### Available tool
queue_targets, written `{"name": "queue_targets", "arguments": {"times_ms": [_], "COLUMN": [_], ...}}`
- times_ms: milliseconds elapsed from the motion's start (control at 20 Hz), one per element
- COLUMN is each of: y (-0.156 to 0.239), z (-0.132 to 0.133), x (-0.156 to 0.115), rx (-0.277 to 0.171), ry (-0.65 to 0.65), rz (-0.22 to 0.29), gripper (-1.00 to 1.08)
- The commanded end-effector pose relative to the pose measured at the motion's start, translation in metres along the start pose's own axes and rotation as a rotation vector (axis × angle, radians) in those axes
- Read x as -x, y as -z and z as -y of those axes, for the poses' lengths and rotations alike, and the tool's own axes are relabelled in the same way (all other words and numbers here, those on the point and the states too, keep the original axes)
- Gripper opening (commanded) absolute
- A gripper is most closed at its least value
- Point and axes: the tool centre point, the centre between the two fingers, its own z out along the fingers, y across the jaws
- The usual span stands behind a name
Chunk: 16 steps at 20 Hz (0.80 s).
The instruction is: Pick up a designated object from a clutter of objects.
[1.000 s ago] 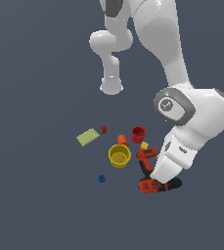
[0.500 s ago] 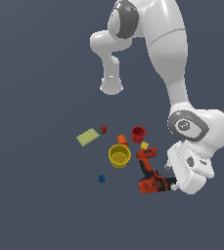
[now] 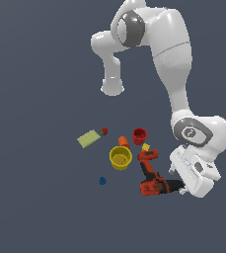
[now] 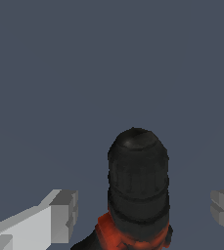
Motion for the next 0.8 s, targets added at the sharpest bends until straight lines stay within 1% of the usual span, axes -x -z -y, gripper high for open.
{"name": "queue_targets", "arguments": {"times_ms": [0,700,750], "y": [0.000,-0.031,-0.031], "z": [0.000,0.001,0.001], "x": [0.000,0.000,0.000], "rx": [0.000,0.004,0.004], "ry": [0.000,0.006,0.006], "rz": [0.000,0.000,0.000], "gripper": [1.08,1.08,-1.00]}}
